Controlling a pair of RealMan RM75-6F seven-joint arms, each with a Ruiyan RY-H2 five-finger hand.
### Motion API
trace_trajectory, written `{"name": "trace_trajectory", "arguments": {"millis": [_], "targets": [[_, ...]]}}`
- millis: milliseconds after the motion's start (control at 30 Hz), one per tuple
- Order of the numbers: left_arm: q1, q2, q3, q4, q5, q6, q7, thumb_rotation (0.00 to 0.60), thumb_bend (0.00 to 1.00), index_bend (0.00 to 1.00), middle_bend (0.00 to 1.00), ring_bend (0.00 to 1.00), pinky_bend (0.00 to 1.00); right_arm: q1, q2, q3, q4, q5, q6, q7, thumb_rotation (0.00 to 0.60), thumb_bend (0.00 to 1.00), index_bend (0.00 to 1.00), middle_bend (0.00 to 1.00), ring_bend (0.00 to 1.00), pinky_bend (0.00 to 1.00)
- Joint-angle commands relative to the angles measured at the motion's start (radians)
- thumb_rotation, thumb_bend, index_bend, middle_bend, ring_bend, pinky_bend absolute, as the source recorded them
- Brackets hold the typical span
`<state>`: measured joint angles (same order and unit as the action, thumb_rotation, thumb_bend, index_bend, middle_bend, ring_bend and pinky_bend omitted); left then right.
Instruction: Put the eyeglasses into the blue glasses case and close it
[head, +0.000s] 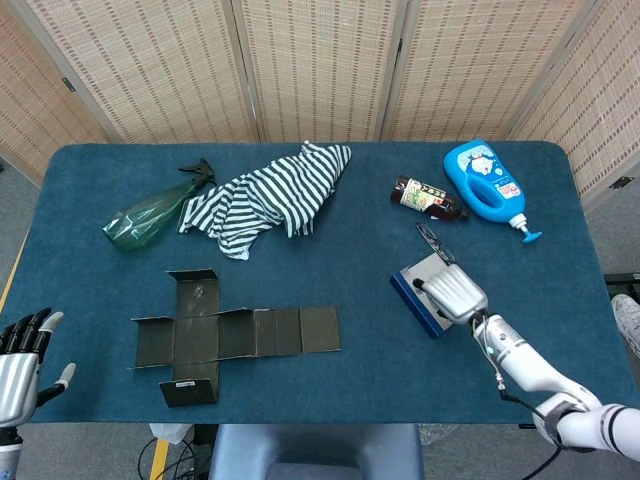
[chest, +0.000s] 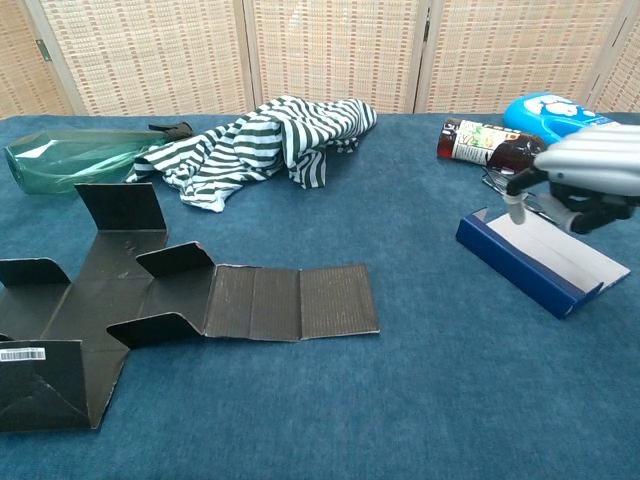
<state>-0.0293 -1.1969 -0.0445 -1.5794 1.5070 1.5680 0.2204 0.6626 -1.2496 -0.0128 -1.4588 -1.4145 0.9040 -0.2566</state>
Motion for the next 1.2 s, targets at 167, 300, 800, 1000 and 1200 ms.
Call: {"name": "trace_trajectory", "arguments": {"millis": [167,300,800,1000,1200], "targets": [[-0.012,-0.007,0.001,-0.003,0.01,-0.012,0.007,0.6,0.32,0.17,0.14,0.15,0.19,-0.046,0.027,-0.04,-0.032,0.087,-0.064,0.014,0.6,0.84,0.24,0.99,1.0,0.89],[-0.012,-0.002,0.001,-0.007,0.008,-0.011,0.013,0.6,0.32,0.17,0.14,0.15,0.19,-0.06,0.017,-0.051,-0.038,0.107,-0.09,0.044,0.6,0.85,0.23,0.99,1.0,0.89],[-0.001,0.006,0.003,-0.016,0.006,0.004,0.019,0.6,0.32,0.17,0.14,0.15,0.19,-0.007,-0.073,-0.038,-0.083,-0.107,-0.109,0.282,0.6,0.86,0.23,1.0,1.0,0.89],[0.007,0.014,0.003,-0.014,0.001,0.012,0.01,0.6,0.32,0.17,0.14,0.15,0.19,-0.007,-0.097,-0.006,-0.072,-0.135,-0.032,0.19,0.6,0.58,0.23,0.99,1.0,0.89],[0.011,0.015,0.004,-0.01,-0.006,0.012,0.005,0.6,0.32,0.17,0.14,0.15,0.19,-0.05,-0.096,0.034,-0.094,-0.124,0.095,0.055,0.6,0.14,0.23,0.74,0.79,0.89]]}}
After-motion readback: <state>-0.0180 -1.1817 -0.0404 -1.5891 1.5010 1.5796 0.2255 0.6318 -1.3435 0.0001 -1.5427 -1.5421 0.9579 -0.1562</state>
